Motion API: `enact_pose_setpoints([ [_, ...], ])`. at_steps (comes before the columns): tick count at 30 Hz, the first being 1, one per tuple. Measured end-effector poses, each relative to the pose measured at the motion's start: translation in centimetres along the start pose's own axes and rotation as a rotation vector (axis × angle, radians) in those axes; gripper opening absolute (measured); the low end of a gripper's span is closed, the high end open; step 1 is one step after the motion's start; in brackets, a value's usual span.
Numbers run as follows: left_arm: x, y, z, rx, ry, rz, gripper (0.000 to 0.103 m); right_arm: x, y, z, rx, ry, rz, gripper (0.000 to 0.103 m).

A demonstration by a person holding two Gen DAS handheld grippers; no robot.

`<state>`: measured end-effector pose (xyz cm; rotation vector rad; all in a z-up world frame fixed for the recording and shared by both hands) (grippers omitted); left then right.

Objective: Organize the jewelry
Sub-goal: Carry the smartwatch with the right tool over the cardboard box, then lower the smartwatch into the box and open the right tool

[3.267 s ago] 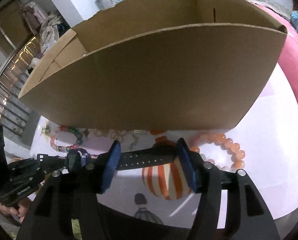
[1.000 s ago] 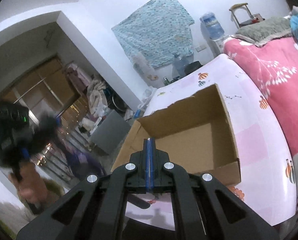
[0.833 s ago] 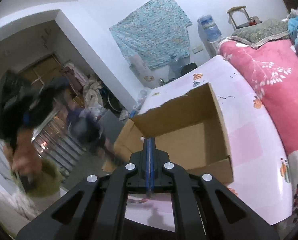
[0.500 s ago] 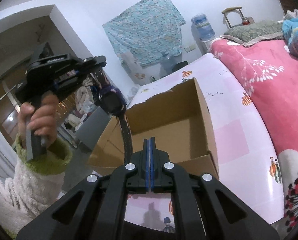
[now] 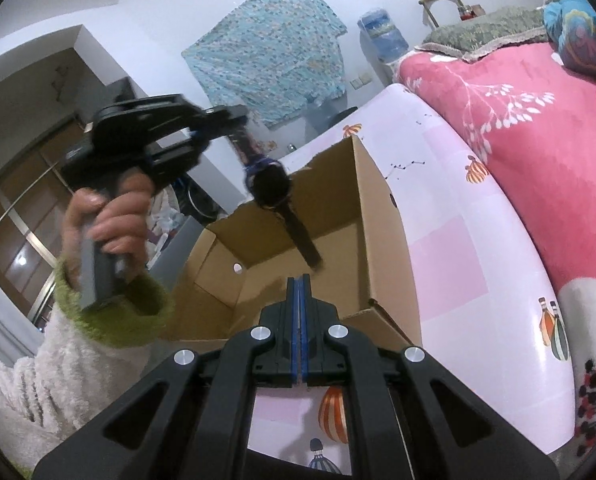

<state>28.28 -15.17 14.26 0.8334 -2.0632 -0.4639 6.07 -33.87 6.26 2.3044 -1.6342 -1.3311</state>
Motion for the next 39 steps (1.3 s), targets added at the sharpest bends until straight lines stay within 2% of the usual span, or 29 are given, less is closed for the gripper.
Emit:
enact_pose_setpoints([
  [3, -0.2, -0.1, -0.7, 0.029, 0.009, 0.005, 0.005, 0.2, 0.1, 0.1, 0.001, -0.007, 0.006, 0.002],
  [5, -0.8, -0.2, -0.7, 0.035, 0.011, -0.034, 0.005, 0.5, 0.1, 0.1, 0.000, -0.017, 0.012, 0.002],
  [7, -2.6, -0.2, 0.1, 0.027, 0.013, -0.137, 0.005, 0.7, 0.1, 0.1, -0.001, -0.023, 0.017, 0.002],
  [8, -3.3, -0.1, 0.4, 0.022, 0.019, -0.165, 0.006, 0.8, 0.0, 0.1, -0.002, -0.025, 0.020, 0.002],
  [11, -5.9, 0.6, 1.5, 0.003, 0.019, -0.291, 0.019, 1.0, -0.2, 0.0, -0.009, -0.031, 0.027, 0.002],
  [12, -6.7, 1.3, 1.9, 0.017, 0.002, -0.356, 0.021, 1.0, -0.2, 0.0, -0.011, -0.029, 0.029, 0.002],
  [14, -7.8, 2.6, 2.3, 0.040, -0.016, -0.423, 0.029, 0.8, -0.4, 0.0, -0.014, -0.025, 0.030, 0.002],
  [19, -8.7, 5.8, 3.1, 0.062, -0.019, -0.433, 0.031, -0.3, -0.7, 0.0, -0.020, 0.001, 0.033, 0.002],
  [25, -7.2, 8.7, 5.3, 0.099, -0.077, -0.428, 0.039, -1.7, -0.6, 0.0, -0.019, 0.046, 0.061, 0.003],
  [27, -6.9, 9.6, 6.2, 0.113, -0.088, -0.424, 0.048, -2.2, -0.5, -0.1, -0.018, 0.070, 0.076, 0.011],
  [29, -6.7, 10.4, 7.1, 0.123, -0.094, -0.426, 0.058, -2.9, -0.4, -0.2, -0.007, 0.102, 0.096, 0.037],
  [32, -6.9, 11.1, 8.7, 0.118, -0.100, -0.447, 0.070, -3.9, -0.5, -0.6, 0.008, 0.163, 0.137, 0.058],
  [34, -7.1, 11.4, 9.5, 0.111, -0.097, -0.461, 0.076, -4.5, -0.8, -0.9, 0.004, 0.195, 0.160, 0.063],
  [35, -7.1, 11.5, 9.9, 0.110, -0.097, -0.469, 0.080, -4.9, -1.0, -1.0, 0.001, 0.216, 0.176, 0.069],
  [39, -7.4, 12.6, 11.2, 0.126, -0.113, -0.518, 0.085, -6.8, -1.8, -2.1, -0.001, 0.332, 0.273, 0.085],
])
Point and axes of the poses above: each gripper's, at about its wrist camera, not at the fingertips, and y roughly against the way its jaws point, x to its right, z to its underside, the point moved 3 cm from there along -y, roughly the way its jaws point, and after that the axes turned 2 degrees about -y, right-handed, at the moved point
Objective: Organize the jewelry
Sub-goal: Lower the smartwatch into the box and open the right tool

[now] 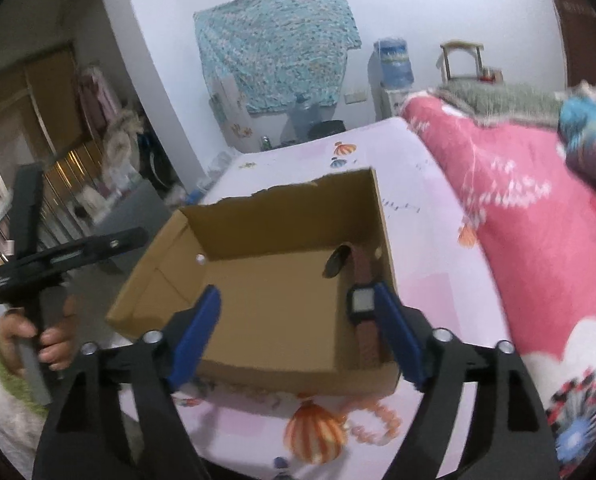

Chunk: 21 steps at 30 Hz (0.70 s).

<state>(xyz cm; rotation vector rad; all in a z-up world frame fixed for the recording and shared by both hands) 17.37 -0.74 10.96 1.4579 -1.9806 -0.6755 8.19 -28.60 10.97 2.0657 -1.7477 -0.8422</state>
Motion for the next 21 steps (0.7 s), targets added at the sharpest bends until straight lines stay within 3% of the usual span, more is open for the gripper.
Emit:
enact_pose_setpoints([
  [2, -0.4, 0.3, 0.5, 0.008, -0.012, -0.024, 0.088, -0.7, 0.1, -0.8, 0.007, 0.042, 0.044, 0.096],
  [14, -2.0, 1.0, 2.1, 0.028, -0.021, -0.021, 0.091, -4.0, -0.6, -4.9, -0.003, 0.254, 0.289, 0.096],
  [17, -2.1, 1.1, 2.1, 0.031, -0.027, 0.000, 0.091, -4.9, 0.1, -6.0, 0.032, 0.311, 0.247, 0.096],
  [21, -2.1, 1.6, 2.0, 0.046, -0.025, 0.051, 0.095, -4.9, 1.2, -9.2, 0.065, 0.273, 0.120, 0.096],
])
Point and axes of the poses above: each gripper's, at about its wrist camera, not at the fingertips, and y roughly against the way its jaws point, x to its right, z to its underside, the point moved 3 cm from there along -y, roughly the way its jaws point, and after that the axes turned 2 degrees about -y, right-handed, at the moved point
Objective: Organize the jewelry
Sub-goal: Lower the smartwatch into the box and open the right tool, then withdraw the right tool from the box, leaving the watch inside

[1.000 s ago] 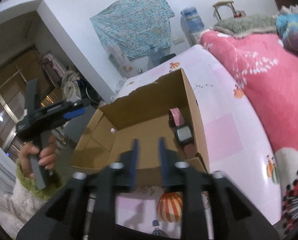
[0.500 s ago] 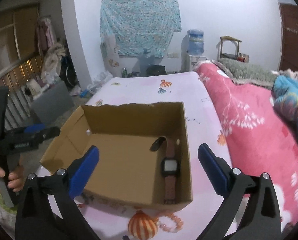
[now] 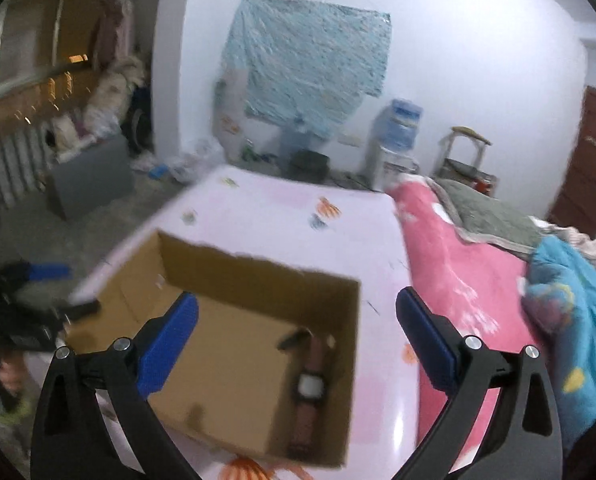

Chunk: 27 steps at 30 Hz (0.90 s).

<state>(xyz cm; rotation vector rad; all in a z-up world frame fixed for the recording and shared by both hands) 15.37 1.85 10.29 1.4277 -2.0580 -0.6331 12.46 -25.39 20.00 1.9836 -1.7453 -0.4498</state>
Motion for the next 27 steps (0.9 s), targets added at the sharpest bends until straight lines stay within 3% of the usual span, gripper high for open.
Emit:
enact_pose_setpoints([
  [5, -0.4, 0.5, -0.4, 0.025, 0.024, 0.044, 0.095, 0.2, -1.5, -2.6, -0.080, 0.042, -0.026, 0.096],
  [8, -0.7, 0.2, -0.6, 0.012, 0.077, 0.103, 0.095, -0.5, -4.5, -2.3, -0.226, 0.069, -0.083, 0.096],
  [11, -0.7, 0.0, -0.6, 0.022, 0.079, 0.113, 0.095, -1.4, -8.2, -0.4, -0.394, 0.107, -0.118, 0.096],
  [18, 0.0, -1.0, 0.1, 0.034, 0.002, 0.054, 0.095, -3.9, -16.6, 4.0, -0.642, 0.375, -0.013, 0.074],
  [24, 0.3, -1.4, 0.5, 0.032, -0.032, 0.021, 0.095, -4.7, -21.9, 7.3, -0.776, 0.627, 0.105, 0.054],
  [27, 0.4, -1.4, 0.6, 0.036, -0.054, 0.008, 0.095, -4.3, -23.6, 8.6, -0.836, 0.689, 0.147, 0.046],
])
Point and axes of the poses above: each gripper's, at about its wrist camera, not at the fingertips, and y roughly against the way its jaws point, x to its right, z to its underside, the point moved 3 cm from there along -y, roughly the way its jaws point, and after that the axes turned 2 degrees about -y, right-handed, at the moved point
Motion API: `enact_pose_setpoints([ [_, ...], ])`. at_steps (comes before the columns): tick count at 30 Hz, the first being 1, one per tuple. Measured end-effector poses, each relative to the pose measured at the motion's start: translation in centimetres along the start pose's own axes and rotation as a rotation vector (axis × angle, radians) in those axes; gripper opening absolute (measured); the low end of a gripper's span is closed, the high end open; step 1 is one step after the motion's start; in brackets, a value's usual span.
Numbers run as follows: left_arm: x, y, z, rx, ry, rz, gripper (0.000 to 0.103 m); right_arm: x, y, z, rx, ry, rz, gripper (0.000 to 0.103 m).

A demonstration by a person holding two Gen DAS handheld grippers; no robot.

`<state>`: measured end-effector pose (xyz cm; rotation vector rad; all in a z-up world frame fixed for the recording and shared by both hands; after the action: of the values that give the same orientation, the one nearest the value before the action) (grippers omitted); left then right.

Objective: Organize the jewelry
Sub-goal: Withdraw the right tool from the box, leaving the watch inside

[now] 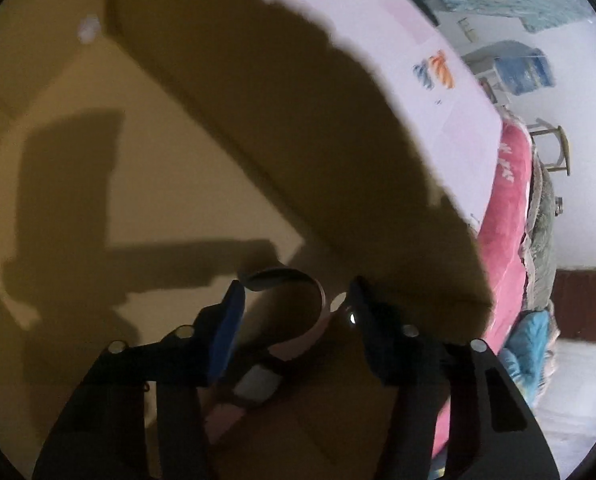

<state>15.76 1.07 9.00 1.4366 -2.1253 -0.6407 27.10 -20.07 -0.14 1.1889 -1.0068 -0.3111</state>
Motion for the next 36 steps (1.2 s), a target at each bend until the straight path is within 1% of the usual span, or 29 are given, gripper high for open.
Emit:
enact_pose_setpoints([
  [1, 0.0, 0.0, 0.0, 0.001, -0.005, -0.008, 0.095, 0.0, -0.7, 0.0, -0.026, 0.016, 0.018, 0.041],
  [3, 0.0, -0.1, 0.2, 0.002, -0.015, -0.012, 0.094, 0.0, -1.7, 0.2, -0.062, 0.028, 0.027, 0.035],
  [4, -0.1, 0.0, 0.2, 0.003, -0.015, -0.012, 0.094, 0.1, -1.9, 0.2, -0.066, 0.025, 0.020, 0.030],
  [5, -0.1, 0.0, 0.2, 0.004, -0.014, -0.015, 0.094, 0.1, -1.8, 0.3, -0.064, 0.020, 0.009, 0.018],
  [6, -0.2, 0.0, 0.3, 0.007, -0.013, -0.016, 0.094, 0.3, -1.6, 0.4, -0.062, 0.015, 0.034, 0.011],
  [7, -0.3, 0.0, 0.3, 0.011, -0.012, -0.016, 0.091, 0.6, -1.3, 0.5, -0.051, 0.006, 0.040, 0.007],
  [8, -0.4, 0.1, 0.4, 0.011, -0.009, -0.015, 0.084, 0.8, -0.8, 0.7, -0.039, -0.011, 0.012, 0.005],
  [10, -0.6, 0.1, 0.5, 0.006, -0.002, -0.011, 0.074, 1.6, 0.9, 1.1, 0.007, -0.069, -0.020, 0.004],
  [11, -0.9, 0.2, 0.6, 0.007, 0.011, -0.006, 0.071, 2.1, 2.4, 1.4, 0.041, -0.115, -0.063, 0.003],
  [13, -1.4, 0.5, 0.7, 0.012, 0.030, 0.004, 0.066, 2.7, 5.0, 1.8, 0.106, -0.192, -0.136, 0.003],
  [14, -1.8, 0.8, 0.8, 0.019, 0.041, 0.010, 0.065, 3.0, 6.5, 1.9, 0.149, -0.235, -0.188, 0.003],
  [17, -2.5, 1.6, 0.8, 0.037, 0.051, 0.003, 0.063, 3.4, 11.6, 2.1, 0.298, -0.361, -0.378, 0.003],
  [18, -2.6, 1.7, 0.8, 0.039, 0.053, -0.003, 0.063, 3.5, 14.0, 1.9, 0.375, -0.406, -0.456, 0.003],
  [20, -3.0, 1.9, 0.8, 0.042, 0.059, -0.018, 0.063, 3.8, 16.2, 1.2, 0.464, -0.452, -0.535, 0.003],
  [21, -3.4, 2.1, 0.9, 0.043, 0.068, -0.024, 0.063, 3.9, 17.6, 1.0, 0.523, -0.482, -0.593, 0.003],
  [24, -3.9, 2.5, 1.0, 0.047, 0.092, -0.030, 0.063, 4.5, 18.8, 0.6, 0.610, -0.554, -0.675, 0.003],
  [26, -4.0, 2.7, 1.1, 0.048, 0.100, -0.036, 0.063, 4.2, 17.5, 0.3, 0.602, -0.583, -0.696, 0.003],
  [27, -4.1, 2.7, 1.1, 0.047, 0.102, -0.037, 0.063, 4.1, 16.0, 0.1, 0.571, -0.602, -0.705, 0.003],
  [29, -4.1, 2.8, 1.2, 0.046, 0.101, -0.039, 0.063, 3.5, 13.1, -0.1, 0.507, -0.620, -0.689, 0.003],
  [32, -3.9, 2.9, 1.2, 0.045, 0.095, -0.046, 0.063, 2.9, 8.3, 0.2, 0.395, -0.631, -0.591, 0.003],
  [33, -3.8, 2.9, 1.2, 0.046, 0.092, -0.047, 0.063, 2.9, 7.3, 0.4, 0.374, -0.635, -0.545, 0.003],
  [36, -3.7, 3.0, 1.2, 0.051, 0.088, -0.050, 0.063, 3.0, 6.3, 1.6, 0.350, -0.625, -0.471, 0.003],
])
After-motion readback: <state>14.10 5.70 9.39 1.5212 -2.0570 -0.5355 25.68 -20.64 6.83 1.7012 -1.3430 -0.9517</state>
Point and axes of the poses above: each gripper's, at about its wrist camera, not at the fingertips, and y roughly against the way its jaws point, x to its right, z to its underside, the point moved 3 cm from there along -y, roughly the way its jaws point, and after that the axes turned 2 degrees about -y, right-handed, at the moved point
